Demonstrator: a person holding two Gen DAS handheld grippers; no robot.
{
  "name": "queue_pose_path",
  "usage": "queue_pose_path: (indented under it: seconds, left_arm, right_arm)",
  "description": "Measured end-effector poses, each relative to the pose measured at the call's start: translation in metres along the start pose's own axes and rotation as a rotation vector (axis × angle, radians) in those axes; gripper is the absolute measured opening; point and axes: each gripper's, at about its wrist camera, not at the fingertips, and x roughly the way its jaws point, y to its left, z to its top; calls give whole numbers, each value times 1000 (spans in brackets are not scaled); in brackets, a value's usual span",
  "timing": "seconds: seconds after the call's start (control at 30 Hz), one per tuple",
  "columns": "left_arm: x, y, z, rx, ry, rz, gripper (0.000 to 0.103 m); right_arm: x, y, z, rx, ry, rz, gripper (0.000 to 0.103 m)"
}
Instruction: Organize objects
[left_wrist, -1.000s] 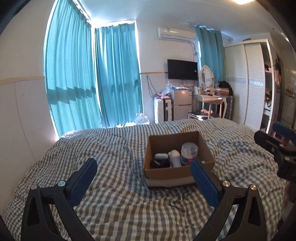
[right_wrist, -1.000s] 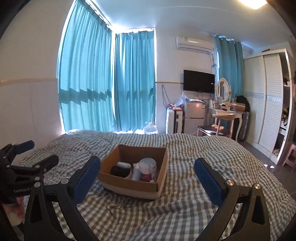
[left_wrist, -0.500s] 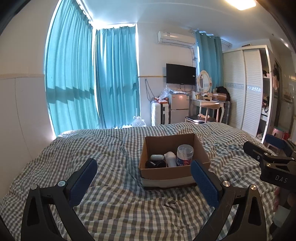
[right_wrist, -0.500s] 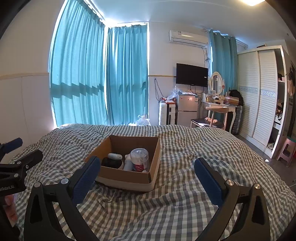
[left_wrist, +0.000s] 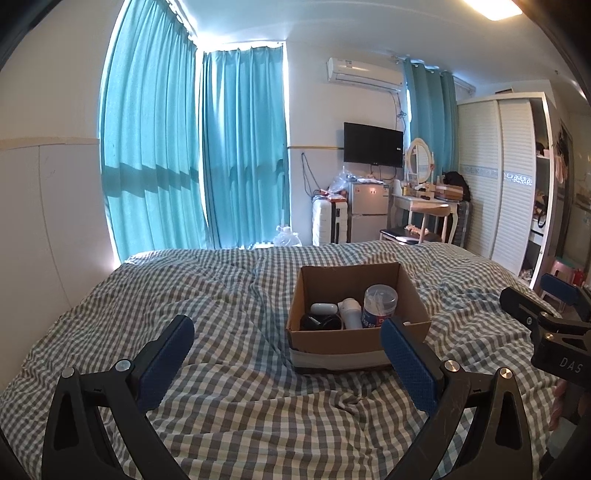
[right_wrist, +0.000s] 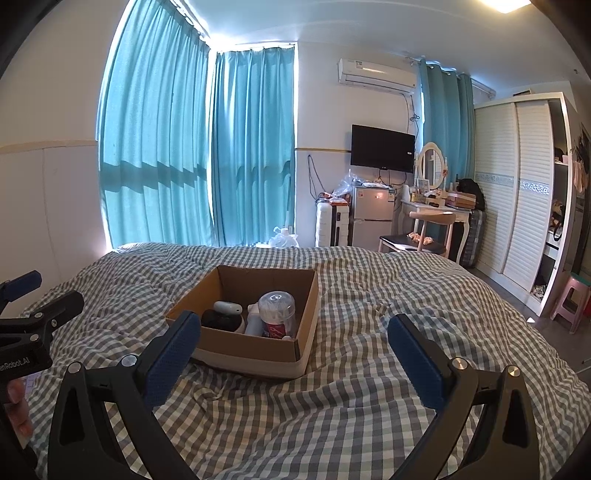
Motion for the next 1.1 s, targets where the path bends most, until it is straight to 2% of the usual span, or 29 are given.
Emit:
queue_pose_path:
  seconds: [1.1]
  left_arm:
    - [5, -6, -4, 28, 22, -1, 103]
  right_arm:
    - [5, 4, -3, -3, 13, 7, 102]
